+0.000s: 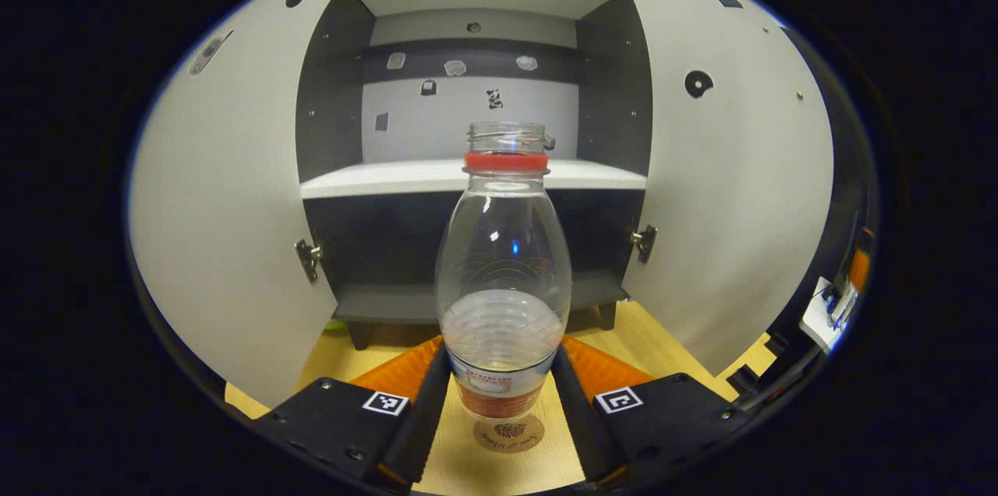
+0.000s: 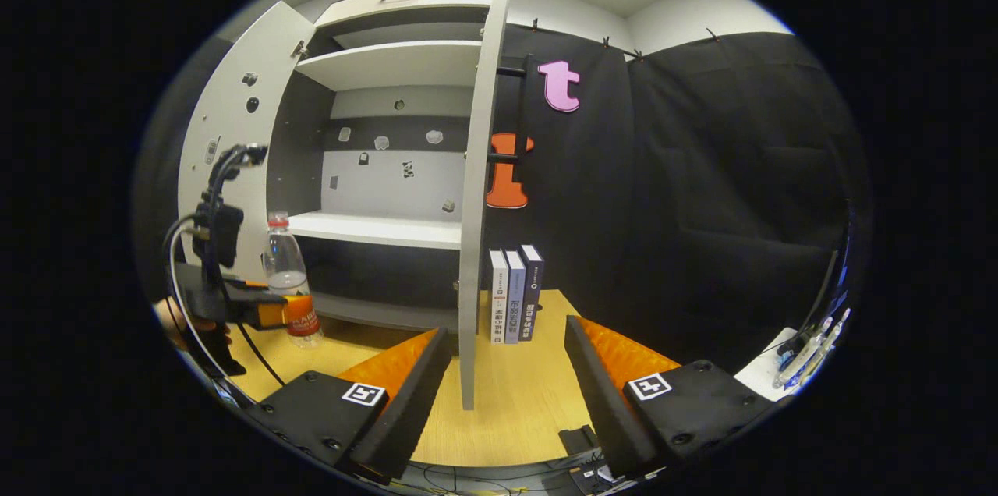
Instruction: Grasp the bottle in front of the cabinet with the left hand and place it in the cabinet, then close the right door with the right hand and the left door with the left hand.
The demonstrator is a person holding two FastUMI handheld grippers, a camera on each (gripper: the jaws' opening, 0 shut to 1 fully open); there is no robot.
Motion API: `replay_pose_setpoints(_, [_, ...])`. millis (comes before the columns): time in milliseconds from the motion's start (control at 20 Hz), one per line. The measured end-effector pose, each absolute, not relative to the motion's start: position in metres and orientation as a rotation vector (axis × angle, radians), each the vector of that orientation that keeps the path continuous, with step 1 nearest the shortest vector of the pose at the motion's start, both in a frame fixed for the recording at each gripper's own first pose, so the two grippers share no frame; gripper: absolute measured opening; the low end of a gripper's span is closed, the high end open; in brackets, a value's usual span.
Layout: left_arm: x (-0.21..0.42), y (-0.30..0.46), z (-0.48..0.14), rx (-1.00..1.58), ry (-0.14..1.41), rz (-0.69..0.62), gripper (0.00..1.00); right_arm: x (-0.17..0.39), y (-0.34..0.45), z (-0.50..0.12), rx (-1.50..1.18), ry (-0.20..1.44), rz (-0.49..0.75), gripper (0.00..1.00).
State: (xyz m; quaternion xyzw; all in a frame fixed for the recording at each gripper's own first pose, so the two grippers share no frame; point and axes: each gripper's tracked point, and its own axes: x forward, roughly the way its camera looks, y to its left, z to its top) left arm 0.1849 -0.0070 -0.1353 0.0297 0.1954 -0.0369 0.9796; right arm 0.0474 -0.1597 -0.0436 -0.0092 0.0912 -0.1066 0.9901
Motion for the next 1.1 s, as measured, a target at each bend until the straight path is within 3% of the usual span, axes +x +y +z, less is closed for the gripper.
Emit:
replay_pose_setpoints(250, [0.218, -0.017, -0.051, -0.016, 0.316, -0.138, 0.73, 0.057, -0.151, -0.036, -0.033, 0.154, -0.158, 0.97])
replay_pose_setpoints(550, [0.290, 0.004, 0.008, 0.023, 0.222, -0.116, 0.73, 0.060, -0.167, -0.039, -0.023, 0.171, -0.172, 0.97])
replay_pose_setpoints(1100, [0.394, 0.009, -0.006, 0.028, 0.286, -0.086, 0.74, 0.049, -0.218, -0.045, -0.016, 0.183, -0.294, 0.97])
